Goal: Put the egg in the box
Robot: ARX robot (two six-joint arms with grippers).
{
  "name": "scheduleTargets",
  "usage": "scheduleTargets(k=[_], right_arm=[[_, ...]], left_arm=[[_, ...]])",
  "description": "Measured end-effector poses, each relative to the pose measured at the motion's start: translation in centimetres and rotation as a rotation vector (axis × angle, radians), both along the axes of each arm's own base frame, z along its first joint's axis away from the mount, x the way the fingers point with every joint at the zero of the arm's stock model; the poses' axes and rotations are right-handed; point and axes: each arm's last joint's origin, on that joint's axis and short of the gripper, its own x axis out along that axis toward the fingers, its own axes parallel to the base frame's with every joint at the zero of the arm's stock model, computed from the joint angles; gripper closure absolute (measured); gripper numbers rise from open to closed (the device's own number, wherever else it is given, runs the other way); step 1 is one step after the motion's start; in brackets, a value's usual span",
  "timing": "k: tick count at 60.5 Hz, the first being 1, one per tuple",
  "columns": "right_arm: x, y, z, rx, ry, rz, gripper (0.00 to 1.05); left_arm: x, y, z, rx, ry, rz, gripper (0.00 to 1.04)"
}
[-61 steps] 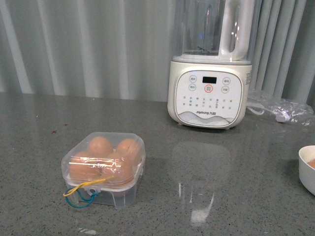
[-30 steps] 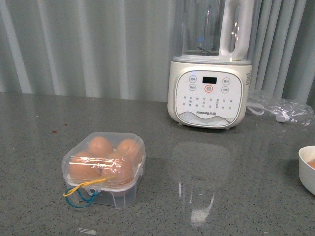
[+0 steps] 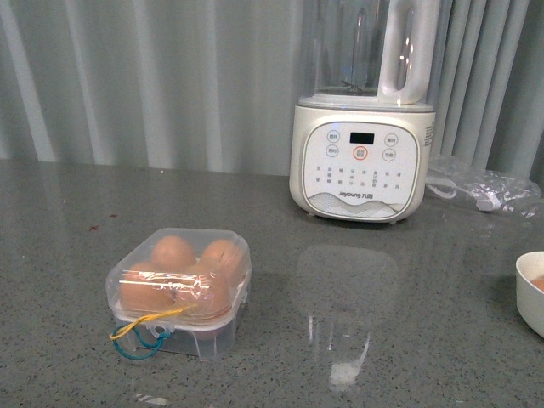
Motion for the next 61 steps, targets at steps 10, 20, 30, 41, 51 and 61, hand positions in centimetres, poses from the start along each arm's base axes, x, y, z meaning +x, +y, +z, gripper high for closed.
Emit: scheduleTargets(k=[10,20,30,41,51,61], right_arm=[[0.0,0.0,0.0,0.0,0.0,0.0,0.07],[0.0,0.0,0.0,0.0,0.0,0.0,0.07],[0.0,0.0,0.0,0.0,0.0,0.0,0.07],[0.0,0.0,0.0,0.0,0.0,0.0,0.07],[0.0,0.0,0.0,0.0,0.0,0.0,0.07],[0.0,0.0,0.0,0.0,0.0,0.0,0.07]], left_arm=[[0.0,0.0,0.0,-0.001,0.0,0.0,1.0],[0.0,0.0,-0.01,0.0,0.0,0.0,0.71],[0.0,0.0,0.0,0.0,0.0,0.0,0.43],[0.0,0.0,0.0,0.0,0.0,0.0,0.06],[0.0,0.0,-0.01,0.0,0.0,0.0,0.07],[0.0,0.0,-0.01,0.0,0.0,0.0,0.07]])
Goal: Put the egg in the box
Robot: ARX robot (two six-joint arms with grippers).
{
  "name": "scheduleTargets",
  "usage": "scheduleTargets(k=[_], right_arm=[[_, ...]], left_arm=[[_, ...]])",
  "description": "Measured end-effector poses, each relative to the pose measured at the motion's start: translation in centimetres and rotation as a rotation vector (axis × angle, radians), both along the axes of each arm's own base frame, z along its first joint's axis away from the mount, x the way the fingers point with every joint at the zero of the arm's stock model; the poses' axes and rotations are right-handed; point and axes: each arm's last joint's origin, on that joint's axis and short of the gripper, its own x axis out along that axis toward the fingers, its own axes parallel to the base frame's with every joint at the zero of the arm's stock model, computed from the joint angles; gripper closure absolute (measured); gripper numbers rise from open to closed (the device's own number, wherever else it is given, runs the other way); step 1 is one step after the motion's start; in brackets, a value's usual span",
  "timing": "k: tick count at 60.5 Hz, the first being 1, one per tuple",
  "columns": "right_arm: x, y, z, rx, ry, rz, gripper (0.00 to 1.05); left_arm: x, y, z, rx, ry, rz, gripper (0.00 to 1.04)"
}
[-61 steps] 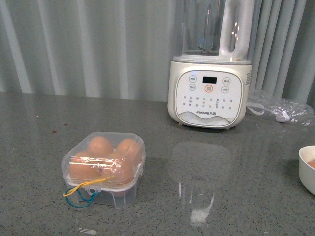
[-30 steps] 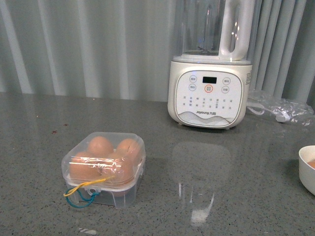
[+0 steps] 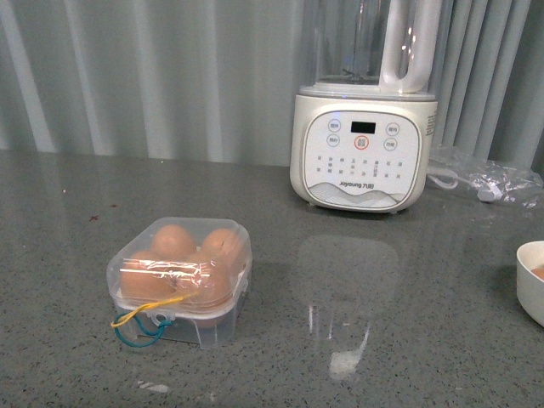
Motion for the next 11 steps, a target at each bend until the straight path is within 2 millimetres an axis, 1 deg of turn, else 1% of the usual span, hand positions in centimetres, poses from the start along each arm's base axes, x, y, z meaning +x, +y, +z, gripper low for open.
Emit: scheduleTargets(k=[11], right_arm=[[0.0,0.0,0.0,0.0,0.0,0.0,0.07]], left_arm=[[0.0,0.0,0.0,0.0,0.0,0.0,0.07]])
